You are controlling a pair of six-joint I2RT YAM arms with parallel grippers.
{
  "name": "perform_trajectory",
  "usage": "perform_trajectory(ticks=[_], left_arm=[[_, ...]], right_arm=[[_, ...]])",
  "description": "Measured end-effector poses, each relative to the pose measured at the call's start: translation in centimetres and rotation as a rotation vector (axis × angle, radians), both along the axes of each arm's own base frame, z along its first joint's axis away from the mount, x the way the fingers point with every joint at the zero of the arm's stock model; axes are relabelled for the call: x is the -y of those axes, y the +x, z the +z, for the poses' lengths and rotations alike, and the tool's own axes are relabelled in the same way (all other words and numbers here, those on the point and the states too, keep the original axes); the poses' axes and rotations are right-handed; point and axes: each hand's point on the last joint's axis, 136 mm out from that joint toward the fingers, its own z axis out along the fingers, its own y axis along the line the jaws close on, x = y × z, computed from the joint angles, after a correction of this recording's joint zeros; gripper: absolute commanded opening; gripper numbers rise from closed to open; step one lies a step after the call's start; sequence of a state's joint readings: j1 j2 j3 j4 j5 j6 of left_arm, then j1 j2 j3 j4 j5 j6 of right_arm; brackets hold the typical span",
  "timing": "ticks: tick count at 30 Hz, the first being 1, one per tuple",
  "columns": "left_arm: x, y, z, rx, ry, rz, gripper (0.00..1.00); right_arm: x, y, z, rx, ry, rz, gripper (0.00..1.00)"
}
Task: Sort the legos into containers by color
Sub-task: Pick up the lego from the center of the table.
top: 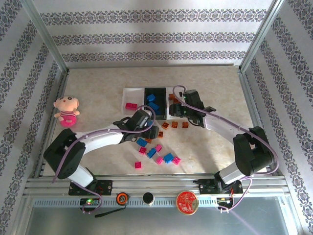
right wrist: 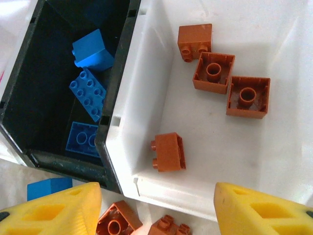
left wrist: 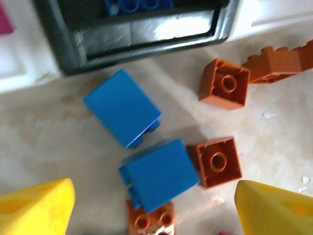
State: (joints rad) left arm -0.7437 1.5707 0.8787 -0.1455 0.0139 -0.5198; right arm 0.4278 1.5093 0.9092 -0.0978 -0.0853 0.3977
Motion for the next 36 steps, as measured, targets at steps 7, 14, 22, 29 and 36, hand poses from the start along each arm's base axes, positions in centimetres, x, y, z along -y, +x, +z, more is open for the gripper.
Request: perform_trajectory(ticks=[7, 14, 22, 29, 36], left_arm=[[0.9, 1.6, -2.7, -0.007, 0.107, 0.004, 0.79], [-0.7, 1.4, -3.9, -0.004, 0.184, 0.038, 0.66], [-3.1, 0.0, -4.6, -0.023, 0.215, 0.064, 0.51], [-2.8, -0.1, -4.7, -0.026, 0.202, 0.054, 0.61], [-2.9, 0.7, -4.5, 0.001, 0.184, 0.07, 0.58]], right_arm=[[0.4, -1.0, 0.6, 0.022, 0.025, -0.009, 0.63], [0.7, -1.2, 2.4, 0.066, 0.052, -0.012, 0.63], [0.6, -1.2, 3.1, 0.086, 0.063, -0.012, 0.63], [0.8, -1.6, 2.6, 0.075, 0.06, -0.014, 0.63], [1.1, -2.3, 2.2, 0.07, 0.058, -0.014, 0.63]])
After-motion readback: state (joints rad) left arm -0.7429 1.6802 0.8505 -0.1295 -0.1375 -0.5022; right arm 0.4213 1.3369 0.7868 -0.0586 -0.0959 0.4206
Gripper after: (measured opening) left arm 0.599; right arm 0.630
